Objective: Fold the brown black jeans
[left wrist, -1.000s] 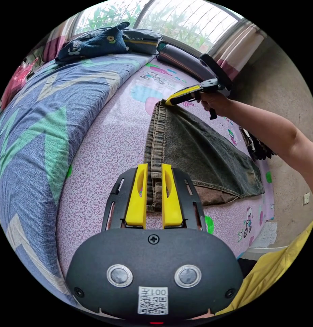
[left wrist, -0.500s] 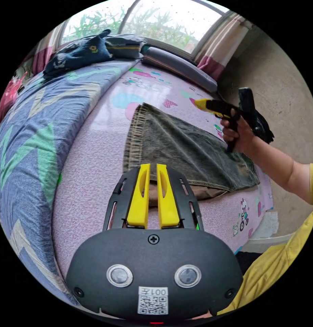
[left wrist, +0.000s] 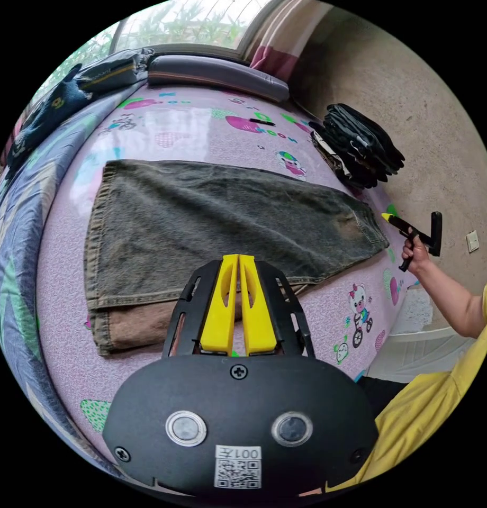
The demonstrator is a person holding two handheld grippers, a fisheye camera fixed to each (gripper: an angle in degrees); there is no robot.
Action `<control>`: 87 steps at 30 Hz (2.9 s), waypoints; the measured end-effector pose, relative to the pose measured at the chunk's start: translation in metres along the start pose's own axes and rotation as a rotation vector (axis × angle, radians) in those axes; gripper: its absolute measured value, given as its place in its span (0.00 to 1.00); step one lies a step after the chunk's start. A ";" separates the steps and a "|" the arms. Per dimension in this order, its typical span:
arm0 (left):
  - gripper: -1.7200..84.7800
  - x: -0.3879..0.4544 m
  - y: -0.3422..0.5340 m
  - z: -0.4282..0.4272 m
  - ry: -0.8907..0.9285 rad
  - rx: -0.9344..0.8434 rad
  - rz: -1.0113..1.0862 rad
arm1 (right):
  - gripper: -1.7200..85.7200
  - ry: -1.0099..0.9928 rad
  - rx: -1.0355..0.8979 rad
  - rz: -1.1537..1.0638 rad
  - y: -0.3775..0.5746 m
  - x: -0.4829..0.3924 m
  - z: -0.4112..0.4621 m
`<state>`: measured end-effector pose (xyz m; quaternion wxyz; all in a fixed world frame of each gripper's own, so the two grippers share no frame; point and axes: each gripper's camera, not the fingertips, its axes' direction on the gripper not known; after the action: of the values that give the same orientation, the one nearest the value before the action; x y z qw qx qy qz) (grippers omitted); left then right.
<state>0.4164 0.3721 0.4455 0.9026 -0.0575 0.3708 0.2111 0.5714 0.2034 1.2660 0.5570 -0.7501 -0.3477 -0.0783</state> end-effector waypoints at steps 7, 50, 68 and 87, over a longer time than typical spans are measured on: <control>0.01 0.074 -0.023 0.054 0.012 -0.052 0.093 | 0.04 0.167 -0.136 -0.001 -0.063 0.111 -0.035; 0.06 -0.134 -0.214 0.164 -0.461 -0.484 0.801 | 0.03 -0.121 -0.335 -0.306 -0.217 -0.127 0.021; 0.01 -0.147 -0.208 0.116 -0.328 -0.354 0.719 | 0.11 0.243 -0.679 -0.602 -0.212 -0.161 0.067; 0.01 -0.108 -0.174 0.053 -0.496 -0.203 0.575 | 0.02 0.266 -0.799 -0.868 -0.186 -0.159 0.094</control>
<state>0.4560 0.1917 0.5490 0.8584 0.0124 0.1198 0.4986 0.3140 0.2440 1.2964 0.1882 -0.6747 -0.4929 -0.5162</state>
